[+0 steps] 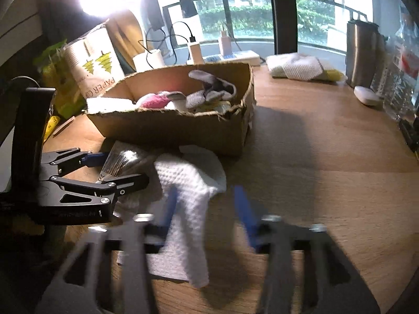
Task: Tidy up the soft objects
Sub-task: 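Grasp the cotton swab bag with the left gripper while the right gripper grasps the white cloth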
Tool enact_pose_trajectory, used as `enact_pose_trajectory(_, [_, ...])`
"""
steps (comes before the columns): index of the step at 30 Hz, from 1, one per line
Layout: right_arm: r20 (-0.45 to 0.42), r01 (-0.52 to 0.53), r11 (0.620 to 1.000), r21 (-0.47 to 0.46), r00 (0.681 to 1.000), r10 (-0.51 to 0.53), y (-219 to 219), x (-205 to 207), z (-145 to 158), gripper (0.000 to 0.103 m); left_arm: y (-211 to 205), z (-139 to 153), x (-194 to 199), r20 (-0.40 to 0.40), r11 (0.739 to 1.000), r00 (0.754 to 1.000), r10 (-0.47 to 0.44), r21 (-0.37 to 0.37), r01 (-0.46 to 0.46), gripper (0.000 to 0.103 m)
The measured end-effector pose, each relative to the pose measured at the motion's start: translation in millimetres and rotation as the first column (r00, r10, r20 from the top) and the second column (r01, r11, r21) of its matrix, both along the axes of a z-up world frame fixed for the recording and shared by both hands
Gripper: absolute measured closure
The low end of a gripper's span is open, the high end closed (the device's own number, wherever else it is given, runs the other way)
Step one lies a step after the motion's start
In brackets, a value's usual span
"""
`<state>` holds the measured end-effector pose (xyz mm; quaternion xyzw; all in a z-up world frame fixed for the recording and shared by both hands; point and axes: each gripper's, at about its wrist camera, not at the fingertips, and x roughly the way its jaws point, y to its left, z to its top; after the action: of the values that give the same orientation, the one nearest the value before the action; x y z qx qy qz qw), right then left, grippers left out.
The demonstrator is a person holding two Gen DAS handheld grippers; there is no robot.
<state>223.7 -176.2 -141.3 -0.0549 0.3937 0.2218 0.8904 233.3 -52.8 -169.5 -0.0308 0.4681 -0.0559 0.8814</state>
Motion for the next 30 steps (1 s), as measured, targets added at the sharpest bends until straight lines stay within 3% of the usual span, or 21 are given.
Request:
enact_pose_trajectory(4, [0.033,-0.055,0.998,-0.042,0.998,0.056,15.0,-0.1,2.5,0.043,8.7,4.1,-7.0,0.006,1.000,1.000,0.004,-0.022,-0.004,0.056])
enact_pose_trajectory(7, [0.014,-0.095,0.993,-0.070,0.995,0.097,29.9,2.6,-3.5,0.042,15.2,9.1,-13.4,0.021,1.000,1.000,0.012,-0.029,-0.011,0.056])
enact_pose_trajectory(12, [-0.099,-0.118,0.984,-0.132,0.990,0.105,51.4,12.1,-25.2,0.040,28.6,11.2,-21.8,0.029,0.999,0.999,0.026,-0.038,-0.025,0.056])
enact_pose_trajectory(17, [-0.093,-0.135,0.965,-0.227,0.989,0.116,67.7,5.8,-32.5,0.029,41.9,11.2,-27.6,0.031,0.997,0.999,0.042,-0.060,-0.040,0.056])
enact_pose_trajectory(23, [-0.085,-0.118,0.966,-0.230,0.991,0.101,72.0,4.5,-32.3,0.028,49.2,18.4,-35.3,0.064,0.996,0.997,0.035,-0.085,-0.029,0.056])
enact_pose_trajectory(25, [-0.088,-0.127,0.966,-0.224,0.990,0.110,76.2,3.1,-32.7,0.032,50.4,22.2,-38.8,0.079,0.996,0.996,0.030,-0.092,-0.023,0.056])
enact_pose_trajectory(26, [-0.088,-0.136,0.965,-0.222,0.989,0.119,77.1,2.2,-32.3,0.039,50.8,24.9,-40.5,0.088,0.995,0.996,0.028,-0.095,-0.020,0.056])
enact_pose_trajectory(29, [-0.078,-0.168,0.960,-0.226,0.985,0.154,84.9,-4.3,-31.7,0.079,51.5,33.7,-45.1,0.113,0.995,0.993,0.028,-0.102,-0.016,0.056])
enact_pose_trajectory(30, [-0.078,-0.179,0.956,-0.231,0.983,0.165,89.0,-6.1,-32.0,0.087,52.1,36.0,-46.3,0.120,0.995,0.992,0.028,-0.103,-0.016,0.056])
